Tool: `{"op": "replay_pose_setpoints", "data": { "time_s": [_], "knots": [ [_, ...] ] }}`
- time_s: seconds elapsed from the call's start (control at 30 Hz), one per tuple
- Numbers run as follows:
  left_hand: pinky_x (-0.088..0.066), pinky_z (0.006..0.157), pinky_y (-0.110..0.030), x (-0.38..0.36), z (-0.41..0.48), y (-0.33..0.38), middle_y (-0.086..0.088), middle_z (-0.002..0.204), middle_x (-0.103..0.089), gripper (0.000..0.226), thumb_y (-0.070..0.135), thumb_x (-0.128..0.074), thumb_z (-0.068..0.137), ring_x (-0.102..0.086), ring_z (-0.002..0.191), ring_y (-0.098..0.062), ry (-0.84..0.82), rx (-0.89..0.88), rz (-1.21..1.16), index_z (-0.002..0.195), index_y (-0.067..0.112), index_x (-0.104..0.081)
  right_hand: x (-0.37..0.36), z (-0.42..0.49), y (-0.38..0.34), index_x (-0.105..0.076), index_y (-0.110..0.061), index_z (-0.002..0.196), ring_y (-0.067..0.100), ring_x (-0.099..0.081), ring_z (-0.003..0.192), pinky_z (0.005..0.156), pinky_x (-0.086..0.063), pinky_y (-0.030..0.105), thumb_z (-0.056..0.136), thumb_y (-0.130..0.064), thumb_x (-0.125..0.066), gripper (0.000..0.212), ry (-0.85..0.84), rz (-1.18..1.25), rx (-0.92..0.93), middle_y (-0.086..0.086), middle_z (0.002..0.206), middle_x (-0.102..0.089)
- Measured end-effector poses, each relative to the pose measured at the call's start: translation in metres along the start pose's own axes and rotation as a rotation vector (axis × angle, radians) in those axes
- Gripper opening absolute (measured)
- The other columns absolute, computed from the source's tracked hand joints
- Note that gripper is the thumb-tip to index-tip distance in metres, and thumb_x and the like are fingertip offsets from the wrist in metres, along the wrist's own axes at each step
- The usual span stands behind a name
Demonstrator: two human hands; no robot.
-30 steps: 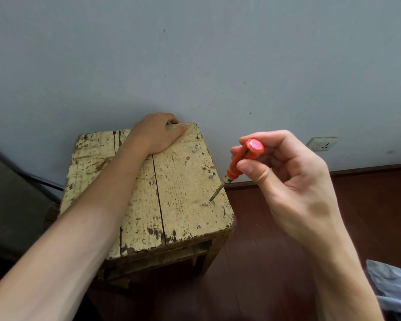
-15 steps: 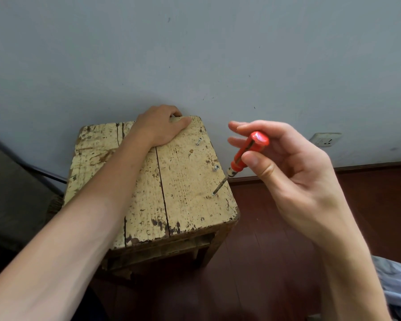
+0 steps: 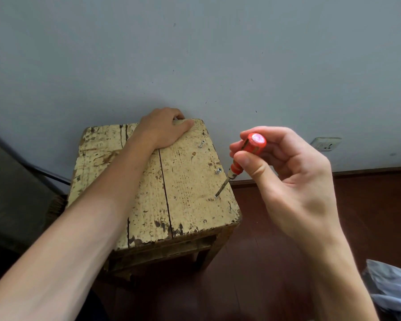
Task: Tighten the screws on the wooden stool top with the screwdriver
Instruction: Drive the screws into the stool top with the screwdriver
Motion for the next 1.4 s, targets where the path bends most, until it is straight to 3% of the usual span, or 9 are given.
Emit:
{"op": "replay_pose_setpoints", "data": {
  "time_s": [0.13,0.33,0.43,0.63,0.83,0.97,1.07,1.23,1.4],
  "knots": [
    [-0.041,0.082,-0.036,0.0,0.0,0.0,0.004,0.127,-0.066,0.058,0.079,-0.046,0.088,-0.06,0.114,-0.023,0.001,-0.005,0.007,0.118,0.034,-0.068,0.006,-0.001,-0.002,-0.069,-0.034,0.135,0.023,-0.078,0.098,0.091,-0.058,0.021,0.102,-0.024,-0.071,0.034,-0.078,-0.052,0.011,-0.004,0.111,-0.077],
    [-0.04,0.081,-0.036,0.0,0.0,0.0,0.005,0.125,-0.067,0.058,0.078,-0.046,0.089,-0.06,0.112,-0.023,0.007,-0.002,0.009,0.119,0.033,-0.068,0.013,-0.001,-0.002,-0.075,-0.03,0.114,0.024,-0.081,0.1,0.092,-0.062,0.03,0.097,-0.015,-0.075,0.023,-0.114,0.034,-0.024,-0.001,0.113,-0.081],
    [-0.041,0.082,-0.036,0.0,-0.001,0.0,0.004,0.125,-0.067,0.058,0.077,-0.046,0.089,-0.061,0.112,-0.023,0.007,-0.001,0.01,0.12,0.033,-0.068,0.009,-0.002,-0.004,-0.076,-0.028,0.108,0.02,-0.081,0.091,0.088,-0.062,0.027,0.095,-0.014,-0.078,0.02,-0.061,0.026,-0.005,0.0,0.105,-0.082],
    [-0.044,0.083,-0.038,0.0,-0.001,0.002,0.004,0.125,-0.067,0.059,0.077,-0.046,0.09,-0.061,0.113,-0.023,0.01,-0.012,0.024,0.121,0.032,-0.068,0.001,-0.008,-0.008,-0.075,-0.034,0.1,0.018,-0.081,0.084,0.082,-0.061,0.022,0.091,-0.029,-0.082,0.012,0.104,-0.059,0.016,-0.008,0.097,-0.081],
    [-0.042,0.081,-0.036,0.0,-0.001,0.001,0.004,0.124,-0.067,0.059,0.077,-0.045,0.09,-0.061,0.11,-0.023,0.004,-0.006,0.022,0.12,0.032,-0.068,0.001,-0.011,-0.009,-0.077,-0.033,0.105,0.023,-0.081,0.09,0.086,-0.063,0.028,0.09,-0.031,-0.082,0.015,0.076,0.006,-0.024,-0.004,0.101,-0.082],
    [-0.041,0.079,-0.035,0.0,-0.004,0.001,0.003,0.123,-0.068,0.059,0.077,-0.045,0.09,-0.061,0.11,-0.023,-0.006,0.001,0.017,0.12,0.032,-0.068,0.003,-0.012,-0.014,-0.074,-0.037,0.122,0.019,-0.081,0.1,0.091,-0.061,0.025,0.095,-0.032,-0.08,0.028,0.018,-0.063,-0.011,-0.006,0.108,-0.081],
    [-0.042,0.079,-0.035,0.0,-0.006,0.001,0.003,0.122,-0.068,0.059,0.077,-0.043,0.09,-0.062,0.109,-0.023,-0.02,0.001,0.03,0.12,0.033,-0.067,0.008,-0.014,-0.014,-0.073,-0.037,0.115,0.015,-0.08,0.102,0.091,-0.062,0.027,0.097,-0.043,-0.077,0.019,-0.042,-0.117,-0.047,-0.009,0.112,-0.08],
    [-0.042,0.078,-0.035,0.0,-0.005,0.001,0.006,0.12,-0.068,0.057,0.077,-0.041,0.089,-0.062,0.108,-0.022,-0.027,0.007,0.036,0.117,0.034,-0.066,0.011,-0.014,-0.016,-0.064,-0.028,0.116,0.021,-0.078,0.102,0.089,-0.06,0.025,0.106,-0.035,-0.063,0.012,-0.056,0.005,0.011,0.002,0.104,-0.078],
    [-0.042,0.079,-0.035,0.001,-0.008,0.002,0.006,0.122,-0.068,0.057,0.076,-0.042,0.091,-0.061,0.11,-0.021,-0.019,-0.002,0.047,0.119,0.032,-0.066,0.009,0.004,-0.013,-0.064,-0.036,0.112,0.019,-0.07,0.085,0.085,-0.058,0.036,0.107,-0.046,-0.062,0.012,0.031,0.275,-0.08,-0.001,0.092,-0.066]
  ]
}}
Point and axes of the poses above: each hand's wrist, its own z-axis towards the middle knuckle, its own x-axis out of the back of the hand, y = z × x, the point moved 3 cm from there along z, towards the middle knuckle
